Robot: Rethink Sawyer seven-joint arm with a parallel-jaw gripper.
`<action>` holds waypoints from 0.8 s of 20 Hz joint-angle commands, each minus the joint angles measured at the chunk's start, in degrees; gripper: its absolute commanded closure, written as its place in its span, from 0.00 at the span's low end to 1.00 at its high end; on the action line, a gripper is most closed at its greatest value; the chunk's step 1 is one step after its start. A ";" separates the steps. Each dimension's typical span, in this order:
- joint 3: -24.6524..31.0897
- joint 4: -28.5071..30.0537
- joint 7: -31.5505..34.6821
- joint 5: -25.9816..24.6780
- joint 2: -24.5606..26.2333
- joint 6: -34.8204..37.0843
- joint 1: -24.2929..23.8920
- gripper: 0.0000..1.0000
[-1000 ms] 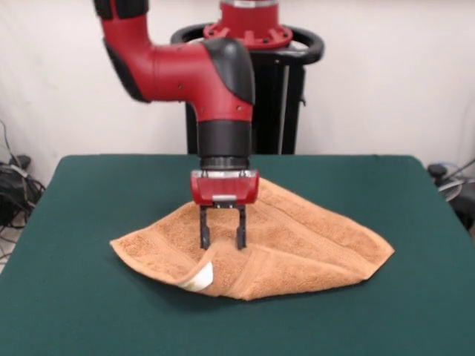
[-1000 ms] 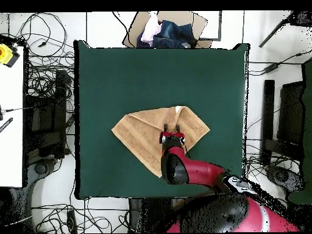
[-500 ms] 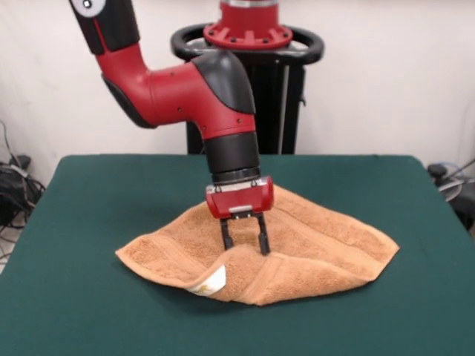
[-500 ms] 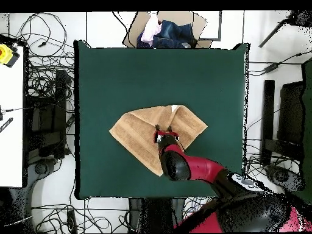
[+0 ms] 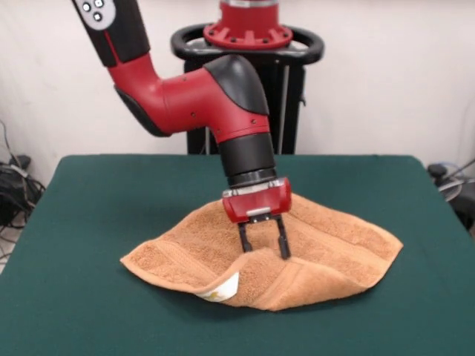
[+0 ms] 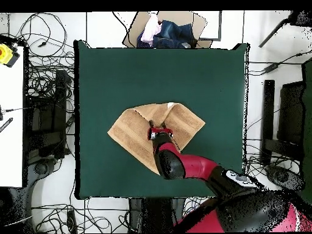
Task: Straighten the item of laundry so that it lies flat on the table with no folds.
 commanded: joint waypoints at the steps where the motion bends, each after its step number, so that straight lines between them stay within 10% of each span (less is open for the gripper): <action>1: 7.86 1.24 13.60 -2.58 -0.32 -6.74 0.35 0.00; 16: 9.46 0.40 13.33 -5.39 0.10 -12.20 -1.26 0.00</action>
